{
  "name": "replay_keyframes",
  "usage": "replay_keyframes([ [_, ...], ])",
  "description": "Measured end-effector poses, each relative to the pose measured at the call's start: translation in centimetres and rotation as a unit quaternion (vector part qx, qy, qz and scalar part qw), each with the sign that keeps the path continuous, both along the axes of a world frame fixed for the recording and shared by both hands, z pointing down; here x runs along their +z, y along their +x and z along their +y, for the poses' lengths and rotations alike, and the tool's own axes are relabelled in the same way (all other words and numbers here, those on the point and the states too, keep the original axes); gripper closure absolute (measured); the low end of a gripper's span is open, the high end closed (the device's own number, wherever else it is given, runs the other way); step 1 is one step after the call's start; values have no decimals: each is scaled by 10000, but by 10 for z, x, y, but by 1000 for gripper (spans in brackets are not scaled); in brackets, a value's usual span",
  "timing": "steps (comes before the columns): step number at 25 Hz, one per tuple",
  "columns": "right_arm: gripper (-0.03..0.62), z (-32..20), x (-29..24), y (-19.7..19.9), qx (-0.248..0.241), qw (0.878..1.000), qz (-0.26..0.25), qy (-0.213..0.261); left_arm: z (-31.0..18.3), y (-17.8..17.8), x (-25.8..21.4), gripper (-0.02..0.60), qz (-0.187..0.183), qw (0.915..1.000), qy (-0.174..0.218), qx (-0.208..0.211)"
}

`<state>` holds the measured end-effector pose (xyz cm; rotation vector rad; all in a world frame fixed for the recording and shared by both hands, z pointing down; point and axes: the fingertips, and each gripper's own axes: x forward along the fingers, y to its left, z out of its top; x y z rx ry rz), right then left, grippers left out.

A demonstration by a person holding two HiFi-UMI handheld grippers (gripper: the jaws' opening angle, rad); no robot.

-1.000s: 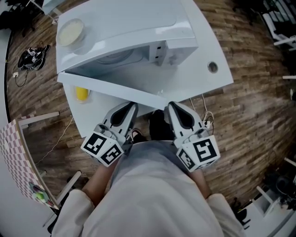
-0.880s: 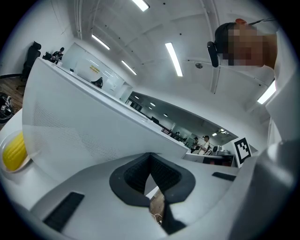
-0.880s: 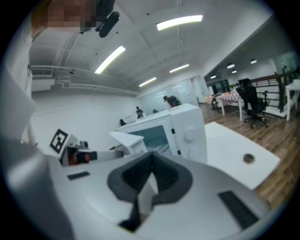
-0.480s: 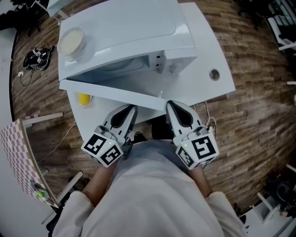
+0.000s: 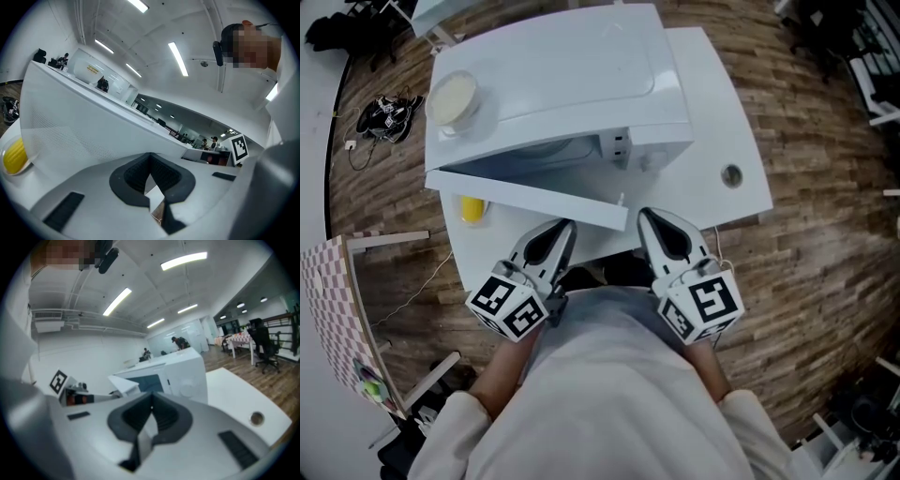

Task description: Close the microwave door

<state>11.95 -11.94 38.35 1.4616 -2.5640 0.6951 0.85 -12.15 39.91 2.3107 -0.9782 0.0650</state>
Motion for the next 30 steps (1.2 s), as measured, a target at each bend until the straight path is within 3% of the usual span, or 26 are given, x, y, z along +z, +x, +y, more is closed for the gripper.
replay_keyframes([
  [19,571,-1,1,13,-100,9999,-15,-16,-19,8,-4,565,97,9995,175,-248],
  [30,571,-17,4,2,-418,9990,133,-78,-33,11,-6,565,122,9994,189,-259],
])
